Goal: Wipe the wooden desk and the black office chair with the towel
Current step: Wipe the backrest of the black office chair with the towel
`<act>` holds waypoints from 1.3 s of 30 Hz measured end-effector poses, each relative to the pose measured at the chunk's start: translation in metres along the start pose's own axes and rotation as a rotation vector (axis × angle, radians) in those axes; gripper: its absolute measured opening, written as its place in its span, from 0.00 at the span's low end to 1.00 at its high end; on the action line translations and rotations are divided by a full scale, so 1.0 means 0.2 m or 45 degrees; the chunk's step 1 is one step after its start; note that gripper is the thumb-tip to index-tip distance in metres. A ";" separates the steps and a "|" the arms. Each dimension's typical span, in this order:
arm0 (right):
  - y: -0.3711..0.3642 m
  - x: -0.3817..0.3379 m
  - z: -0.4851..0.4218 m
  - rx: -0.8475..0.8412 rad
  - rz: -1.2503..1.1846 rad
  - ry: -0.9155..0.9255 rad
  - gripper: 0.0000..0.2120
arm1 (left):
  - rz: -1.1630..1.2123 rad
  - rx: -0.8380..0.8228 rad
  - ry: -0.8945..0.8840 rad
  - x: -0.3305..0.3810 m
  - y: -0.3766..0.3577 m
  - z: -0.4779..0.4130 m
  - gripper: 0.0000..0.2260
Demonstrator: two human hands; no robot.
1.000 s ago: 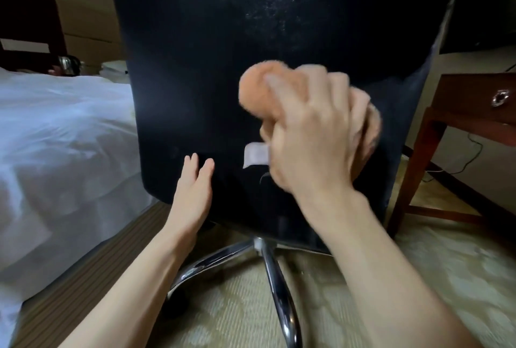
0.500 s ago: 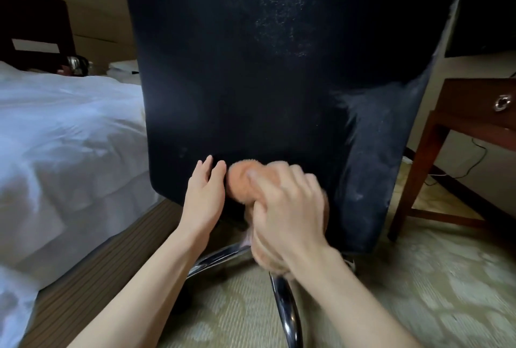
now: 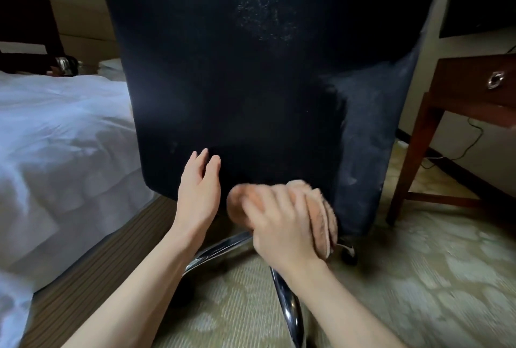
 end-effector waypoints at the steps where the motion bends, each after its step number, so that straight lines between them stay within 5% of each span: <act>1: -0.02 -0.01 0.04 -0.058 -0.045 0.068 0.13 | -0.027 0.019 -0.009 0.01 0.00 0.01 0.21; 4: 0.08 0.06 0.02 -0.005 -0.144 0.057 0.13 | -0.058 0.032 -0.065 0.03 -0.02 0.03 0.20; 11: 0.79 0.33 -0.38 0.621 0.097 -0.171 0.23 | 0.075 0.009 -0.029 0.00 -0.11 0.11 0.21; 17: 0.66 0.59 -0.36 0.465 0.123 -0.494 0.24 | 0.008 -0.299 0.076 -0.06 -0.28 0.18 0.32; 27: 0.07 0.07 0.12 -0.146 0.008 0.202 0.17 | -0.002 -0.330 0.197 -0.08 -0.28 0.04 0.33; 31: 0.36 0.09 -0.04 0.055 -0.047 0.234 0.20 | 0.186 -0.271 0.377 -0.21 -0.14 -0.08 0.38; 35: 0.77 0.19 -0.33 0.301 0.077 0.083 0.19 | 0.397 -0.183 0.417 -0.24 -0.08 -0.07 0.22; 39: 0.95 0.26 -0.54 0.403 0.119 -0.137 0.19 | 0.178 -0.208 0.222 -0.10 -0.14 -0.07 0.38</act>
Point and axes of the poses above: each hand's wrist, its own z-axis away from the middle knuckle, its own y-axis out of the back of the hand, x = y × z, the point moved 10 cm from there along -z, towards the middle knuckle, and after that the axes turned 1 degree about z, right-handed, at the moved point
